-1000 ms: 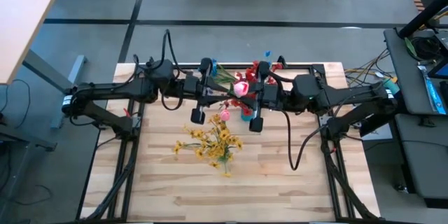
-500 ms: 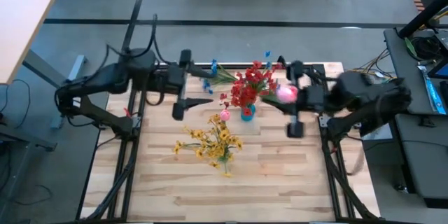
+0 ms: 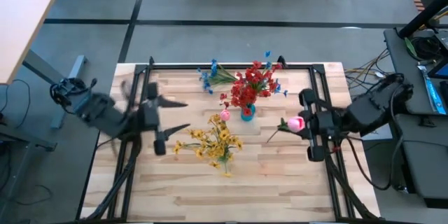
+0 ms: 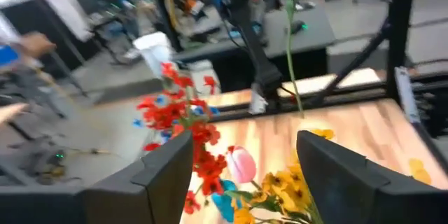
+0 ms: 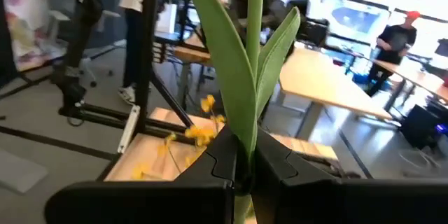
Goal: Sort flowers into vase by color
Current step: Put the pink tulip into the green flower vase
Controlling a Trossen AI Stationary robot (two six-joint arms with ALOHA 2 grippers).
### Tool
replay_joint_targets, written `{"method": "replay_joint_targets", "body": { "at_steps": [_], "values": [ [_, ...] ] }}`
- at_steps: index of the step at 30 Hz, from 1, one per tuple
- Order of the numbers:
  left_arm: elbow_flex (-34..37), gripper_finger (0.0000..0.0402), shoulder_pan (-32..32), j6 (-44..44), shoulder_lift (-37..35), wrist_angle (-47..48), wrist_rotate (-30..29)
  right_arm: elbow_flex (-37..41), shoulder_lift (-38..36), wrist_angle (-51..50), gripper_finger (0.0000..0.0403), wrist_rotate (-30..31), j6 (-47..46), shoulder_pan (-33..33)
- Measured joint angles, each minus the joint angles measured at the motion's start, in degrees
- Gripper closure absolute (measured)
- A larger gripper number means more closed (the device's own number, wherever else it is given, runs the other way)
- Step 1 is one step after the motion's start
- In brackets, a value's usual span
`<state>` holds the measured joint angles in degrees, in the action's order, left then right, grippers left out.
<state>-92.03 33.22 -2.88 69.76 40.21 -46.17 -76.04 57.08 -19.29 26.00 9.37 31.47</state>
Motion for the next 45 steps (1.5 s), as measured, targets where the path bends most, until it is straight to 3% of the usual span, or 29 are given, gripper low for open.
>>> {"method": "replay_joint_targets", "body": {
  "at_steps": [3,9,15,21,26,33,38,45],
  "values": [
    [5.79,0.0170,6.36,1.23,-3.56,-3.04,-9.33,6.41,-2.78,4.85,0.0390,2.22,-1.20,2.38],
    [19.57,0.0171,14.56,2.77,-9.72,-13.97,-14.51,18.74,-7.23,15.20,0.0390,2.61,-4.75,4.17],
    [31.73,0.0171,18.17,6.61,-13.38,-16.90,-23.16,29.54,-7.90,28.38,0.0390,2.71,-5.79,4.17],
    [37.77,0.0171,24.58,13.13,-15.49,-17.70,-32.15,34.37,-7.53,32.24,0.0390,2.70,-8.41,4.17],
    [46.37,0.0171,29.57,21.42,-15.61,-17.62,-43.32,36.80,-5.41,36.17,0.0390,2.72,-9.34,4.17],
    [62.44,0.0171,29.10,48.07,-13.27,-18.10,-43.75,38.81,0.15,45.86,0.0390,6.80,-5.09,4.14],
    [71.60,0.0171,29.08,68.20,-7.95,-26.70,-43.74,38.81,3.96,48.37,0.0390,11.62,-4.26,4.12],
    [74.86,0.0171,25.58,67.95,3.67,-44.98,-43.91,38.81,6.65,51.13,0.0390,11.67,-3.87,4.14]
  ]
}}
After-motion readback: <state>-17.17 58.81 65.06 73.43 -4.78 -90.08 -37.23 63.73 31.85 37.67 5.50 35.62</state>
